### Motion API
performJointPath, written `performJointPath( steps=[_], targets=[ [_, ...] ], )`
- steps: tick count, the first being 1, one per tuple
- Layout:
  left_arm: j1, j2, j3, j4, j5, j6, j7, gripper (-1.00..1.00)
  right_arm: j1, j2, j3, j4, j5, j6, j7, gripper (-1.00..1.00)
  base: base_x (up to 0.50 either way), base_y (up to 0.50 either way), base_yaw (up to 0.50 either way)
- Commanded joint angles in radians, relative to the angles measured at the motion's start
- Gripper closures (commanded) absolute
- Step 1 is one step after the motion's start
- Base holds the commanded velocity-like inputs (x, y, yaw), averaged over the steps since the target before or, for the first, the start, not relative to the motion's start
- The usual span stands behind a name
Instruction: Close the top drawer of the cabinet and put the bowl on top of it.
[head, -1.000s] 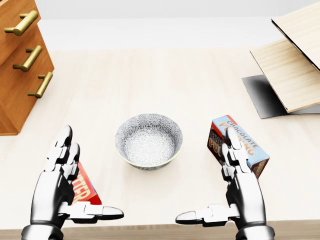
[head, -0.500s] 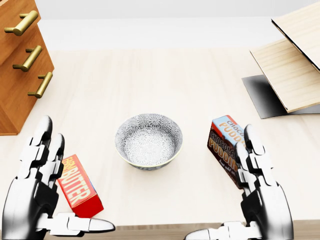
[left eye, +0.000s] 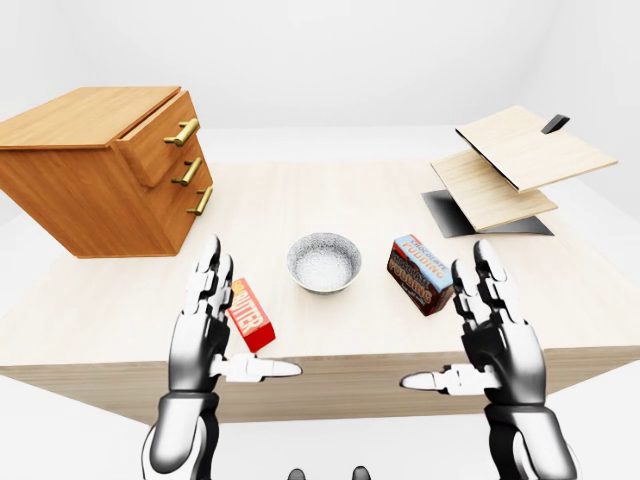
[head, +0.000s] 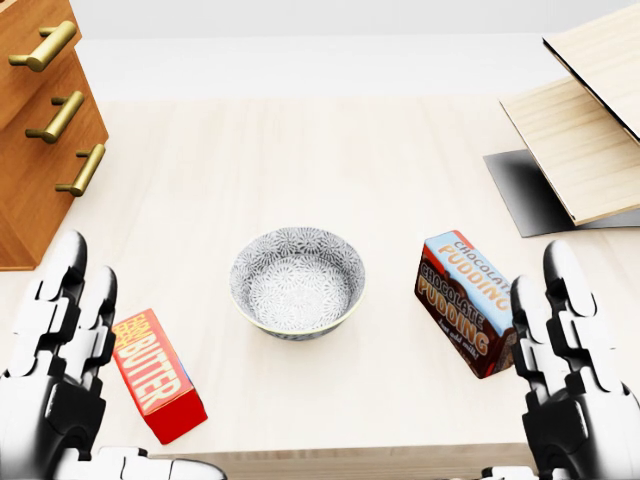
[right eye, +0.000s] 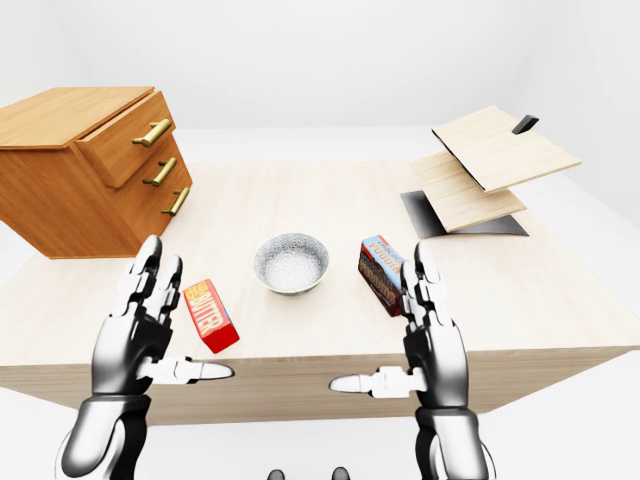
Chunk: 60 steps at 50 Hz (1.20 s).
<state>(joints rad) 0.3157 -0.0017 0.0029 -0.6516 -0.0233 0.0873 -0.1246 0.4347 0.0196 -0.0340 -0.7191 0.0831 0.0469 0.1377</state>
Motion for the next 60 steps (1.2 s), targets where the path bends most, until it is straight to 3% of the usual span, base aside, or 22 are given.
performJointPath(
  steps=[1,8,29,60],
  targets=[
    [0.032,0.002,-0.010,-0.037,0.002,0.000,0.001,-1.00,0.029,0.027,-0.042,-0.067,0.028,0.013,0.035,-1.00,0.00,0.00,0.00],
    [0.026,0.003,-0.012,-0.017,0.005,0.000,-0.002,-1.00,0.038,0.035,-0.039,-0.069,0.021,-0.009,0.044,-1.00,0.00,0.00,0.00],
    [0.034,0.004,-0.025,-0.018,0.014,0.000,0.003,-1.00,0.049,0.032,-0.035,-0.075,0.040,-0.012,0.058,-1.00,0.00,0.00,0.00],
    [0.040,0.007,-0.027,-0.026,0.008,0.000,0.006,-1.00,0.057,0.038,-0.048,-0.088,0.061,-0.010,0.079,-1.00,0.21,0.00,0.00]
  ],
)
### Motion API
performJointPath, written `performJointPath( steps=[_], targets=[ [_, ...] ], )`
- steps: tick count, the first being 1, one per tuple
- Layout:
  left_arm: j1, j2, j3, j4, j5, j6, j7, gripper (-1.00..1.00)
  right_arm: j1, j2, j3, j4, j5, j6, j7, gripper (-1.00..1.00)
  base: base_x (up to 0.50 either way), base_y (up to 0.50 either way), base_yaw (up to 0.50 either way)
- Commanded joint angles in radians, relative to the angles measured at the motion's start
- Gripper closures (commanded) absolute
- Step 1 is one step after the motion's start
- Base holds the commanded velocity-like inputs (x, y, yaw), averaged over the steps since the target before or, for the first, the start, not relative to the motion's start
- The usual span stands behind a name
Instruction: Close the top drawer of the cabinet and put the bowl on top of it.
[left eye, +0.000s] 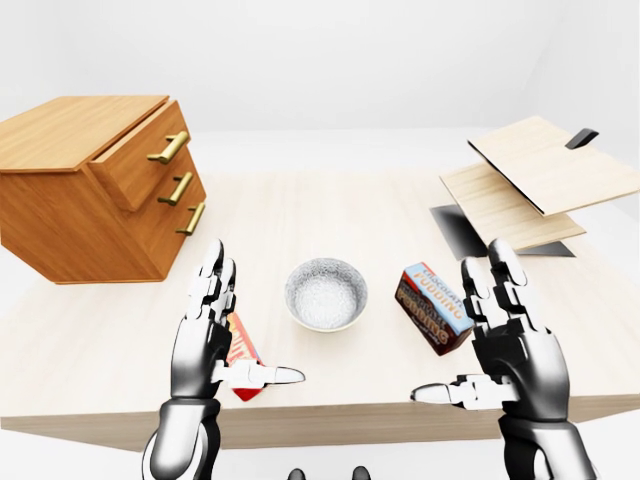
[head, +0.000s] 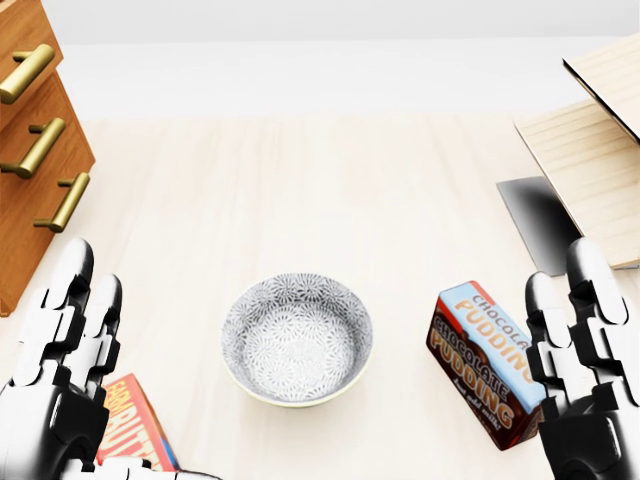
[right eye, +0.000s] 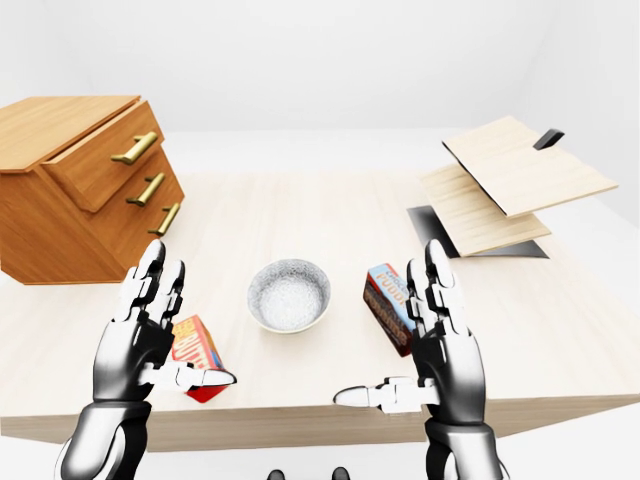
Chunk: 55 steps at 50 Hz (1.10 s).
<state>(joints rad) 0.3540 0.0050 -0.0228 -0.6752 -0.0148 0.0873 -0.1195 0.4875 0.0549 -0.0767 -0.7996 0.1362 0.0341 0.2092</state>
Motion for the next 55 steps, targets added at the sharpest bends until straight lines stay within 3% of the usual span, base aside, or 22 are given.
performJointPath(
  steps=[1,16,33,43,55],
  targets=[
    [0.002,0.000,-0.001,-0.003,0.000,0.000,0.001,-1.00,0.004,0.004,-0.006,-0.008,0.007,0.003,0.007,-1.00,0.22,0.00,0.00],
    [-0.007,0.001,-0.001,0.015,0.000,0.000,0.002,-1.00,-0.005,0.007,-0.006,-0.002,0.000,0.014,0.007,-1.00,0.22,0.00,0.00],
    [0.000,0.001,-0.002,0.005,0.000,0.000,0.002,-1.00,0.002,0.006,-0.009,-0.003,0.011,0.002,0.015,-1.00,0.00,0.00,0.00],
    [-0.001,0.002,-0.004,0.009,0.002,0.000,0.003,-1.00,0.018,0.008,0.004,0.002,-0.021,-0.049,-0.003,-1.00,0.00,0.00,0.00],
    [-0.001,0.002,-0.003,-0.001,0.002,0.000,0.003,-1.00,0.021,0.002,0.011,0.004,-0.021,-0.060,-0.007,-1.00,0.00,0.08,0.00]
  ],
)
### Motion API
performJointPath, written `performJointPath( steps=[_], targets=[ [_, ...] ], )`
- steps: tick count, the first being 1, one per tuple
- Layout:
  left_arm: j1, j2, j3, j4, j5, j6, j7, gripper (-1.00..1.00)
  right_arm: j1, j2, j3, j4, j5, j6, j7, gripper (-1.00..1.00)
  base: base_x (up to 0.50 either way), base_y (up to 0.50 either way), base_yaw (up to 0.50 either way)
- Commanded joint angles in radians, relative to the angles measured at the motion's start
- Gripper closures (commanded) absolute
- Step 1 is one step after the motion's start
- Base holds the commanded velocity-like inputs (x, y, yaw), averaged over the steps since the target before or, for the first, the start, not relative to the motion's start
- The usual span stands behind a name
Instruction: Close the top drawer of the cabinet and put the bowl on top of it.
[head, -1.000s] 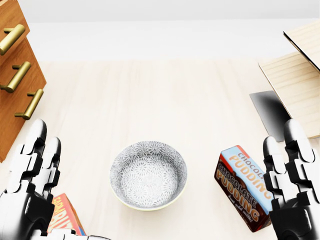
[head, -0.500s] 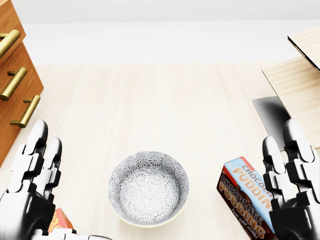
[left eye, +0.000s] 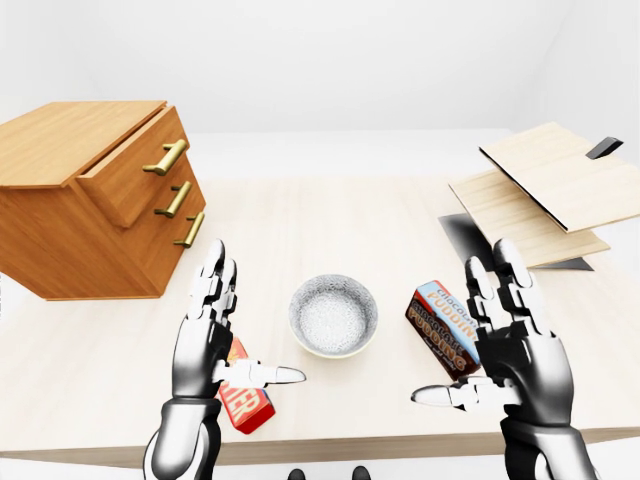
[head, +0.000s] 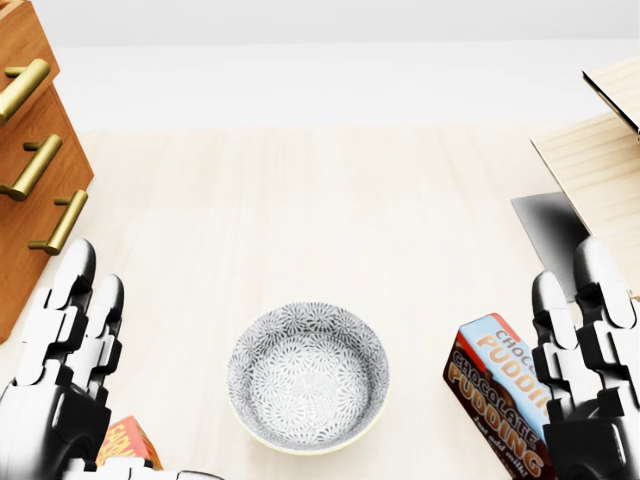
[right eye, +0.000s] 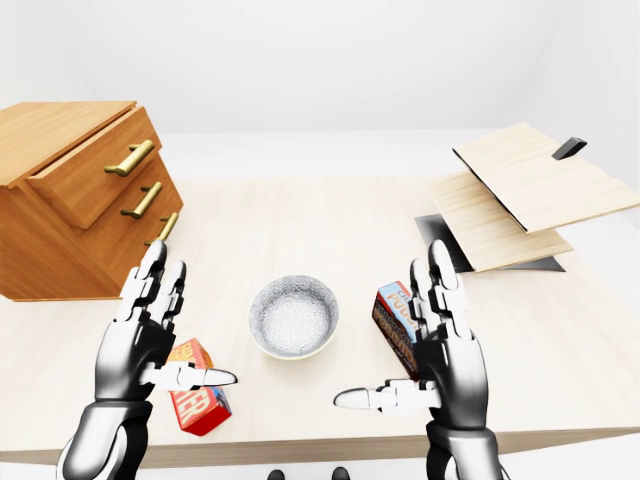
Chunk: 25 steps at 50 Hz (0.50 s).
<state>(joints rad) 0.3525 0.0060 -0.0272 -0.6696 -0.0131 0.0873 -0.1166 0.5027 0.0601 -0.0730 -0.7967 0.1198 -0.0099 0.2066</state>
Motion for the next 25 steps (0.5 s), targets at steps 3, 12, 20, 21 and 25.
performJointPath(
  steps=[3,12,20,21,25],
  targets=[
    [-0.002,0.001,0.002,-0.003,0.000,0.000,0.000,-1.00,0.005,-0.004,0.009,0.002,-0.006,-0.017,-0.005,-1.00,0.00,0.26,0.00],
    [-0.008,0.000,0.005,0.007,0.000,0.000,-0.002,-1.00,0.005,-0.008,0.015,0.006,-0.008,-0.021,-0.009,-1.00,0.00,0.26,0.00],
    [-0.012,0.000,0.005,0.019,0.002,0.000,-0.002,-1.00,0.004,-0.010,0.009,0.002,0.003,-0.015,-0.004,-1.00,0.00,0.26,0.00],
    [-0.014,0.000,0.006,0.020,0.001,0.000,-0.002,-1.00,0.004,-0.009,0.008,0.002,0.003,-0.015,-0.004,-1.00,0.00,0.25,0.00],
    [-0.031,0.000,0.006,0.053,0.008,0.000,-0.001,-1.00,0.016,-0.007,0.003,-0.004,0.030,-0.021,0.015,-1.00,0.00,0.13,0.00]
  ],
)
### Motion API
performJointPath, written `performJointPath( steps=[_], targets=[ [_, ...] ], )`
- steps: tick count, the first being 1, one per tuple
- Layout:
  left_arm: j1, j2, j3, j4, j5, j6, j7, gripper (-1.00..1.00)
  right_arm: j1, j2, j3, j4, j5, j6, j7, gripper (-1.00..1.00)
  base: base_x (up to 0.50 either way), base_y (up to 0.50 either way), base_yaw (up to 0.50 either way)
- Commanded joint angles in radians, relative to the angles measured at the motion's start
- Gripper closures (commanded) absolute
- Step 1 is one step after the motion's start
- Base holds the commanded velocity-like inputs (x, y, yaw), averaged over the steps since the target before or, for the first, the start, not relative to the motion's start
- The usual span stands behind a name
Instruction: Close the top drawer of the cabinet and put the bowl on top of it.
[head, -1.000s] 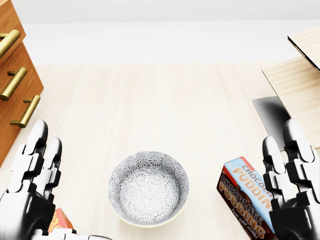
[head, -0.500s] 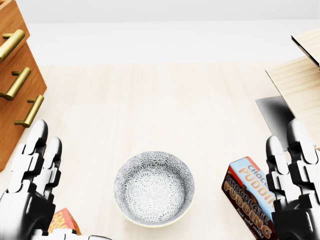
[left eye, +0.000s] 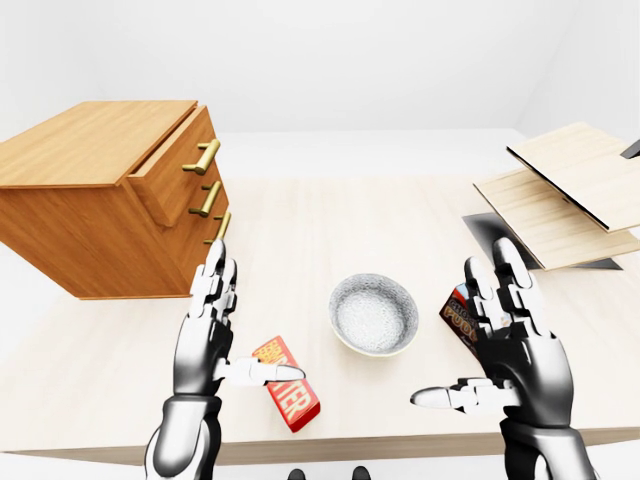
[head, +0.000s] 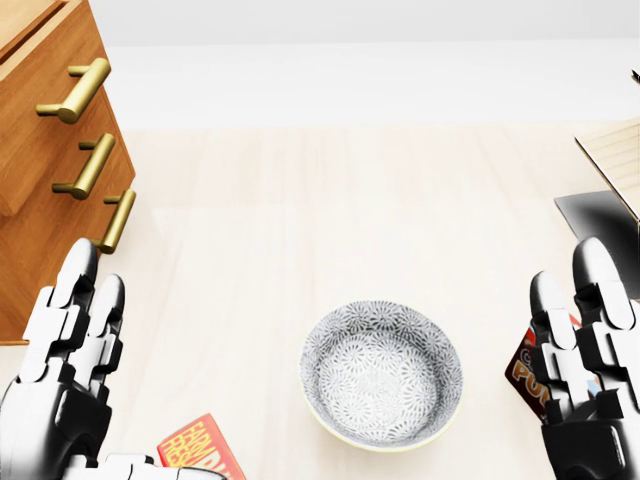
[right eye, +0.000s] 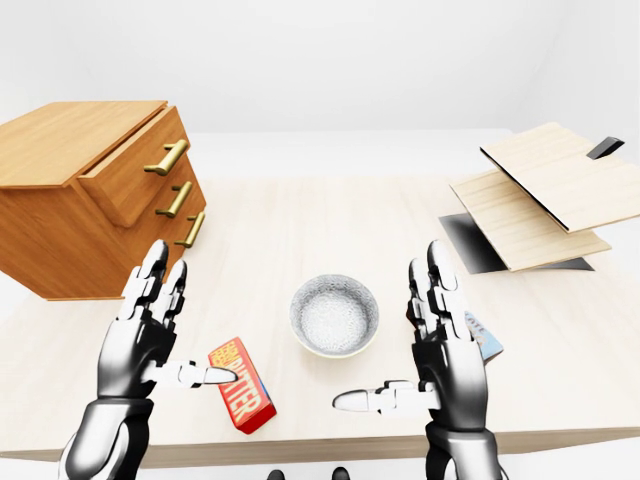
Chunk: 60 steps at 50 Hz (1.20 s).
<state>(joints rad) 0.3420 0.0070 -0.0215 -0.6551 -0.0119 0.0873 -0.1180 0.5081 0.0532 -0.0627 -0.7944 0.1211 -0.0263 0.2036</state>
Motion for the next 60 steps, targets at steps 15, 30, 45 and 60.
performJointPath(
  steps=[15,30,45,60],
  targets=[
    [-0.020,0.000,-0.002,0.035,0.010,0.000,0.001,-1.00,0.016,0.005,-0.005,-0.008,0.014,-0.013,0.020,-1.00,0.00,0.00,0.00],
    [-0.079,0.002,-0.009,0.058,0.026,0.000,0.008,-1.00,0.026,0.003,-0.013,-0.026,0.031,-0.004,0.022,-1.00,0.00,0.00,0.00],
    [-0.447,0.019,0.031,0.305,0.064,0.000,0.020,-1.00,0.028,0.035,-0.066,-0.058,0.076,0.014,0.071,-1.00,0.00,0.00,0.00],
    [-0.633,0.065,0.092,0.510,0.015,0.000,0.031,-1.00,0.038,0.058,-0.079,-0.067,0.083,0.005,0.106,-1.00,0.00,0.00,0.00]
  ],
)
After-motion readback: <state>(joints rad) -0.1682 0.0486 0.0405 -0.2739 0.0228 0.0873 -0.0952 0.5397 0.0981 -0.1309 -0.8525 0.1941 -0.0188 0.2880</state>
